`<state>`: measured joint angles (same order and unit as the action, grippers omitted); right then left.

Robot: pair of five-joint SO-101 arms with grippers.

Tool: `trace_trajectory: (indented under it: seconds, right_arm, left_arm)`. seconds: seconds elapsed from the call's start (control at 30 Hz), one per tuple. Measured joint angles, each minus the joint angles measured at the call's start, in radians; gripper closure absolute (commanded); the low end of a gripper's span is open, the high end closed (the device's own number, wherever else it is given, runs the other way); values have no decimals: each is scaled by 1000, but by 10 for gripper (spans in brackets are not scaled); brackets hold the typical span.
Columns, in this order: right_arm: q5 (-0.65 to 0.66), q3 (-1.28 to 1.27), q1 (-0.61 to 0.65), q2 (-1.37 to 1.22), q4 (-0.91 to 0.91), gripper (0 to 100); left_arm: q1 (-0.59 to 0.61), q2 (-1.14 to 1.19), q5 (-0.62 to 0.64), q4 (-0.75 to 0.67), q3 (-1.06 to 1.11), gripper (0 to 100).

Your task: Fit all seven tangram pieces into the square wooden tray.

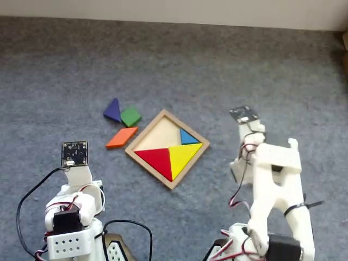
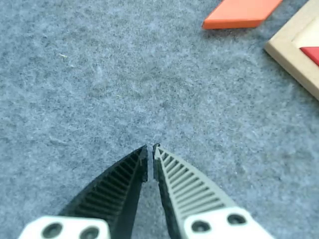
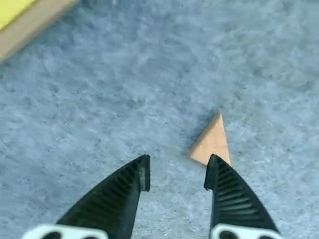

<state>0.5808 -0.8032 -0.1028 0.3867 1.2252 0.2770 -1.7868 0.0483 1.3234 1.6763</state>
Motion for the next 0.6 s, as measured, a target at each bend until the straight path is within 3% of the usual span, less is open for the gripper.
trace_trajectory:
  seconds: [0.37, 0.6]
  right_arm:
    - [146, -5, -118, -152, -138, 817]
    - [190, -5, -124, -227, -160, 819]
  left_arm:
    - [0, 0, 0, 0, 0, 955]
    - [0, 0, 0, 0, 0, 955]
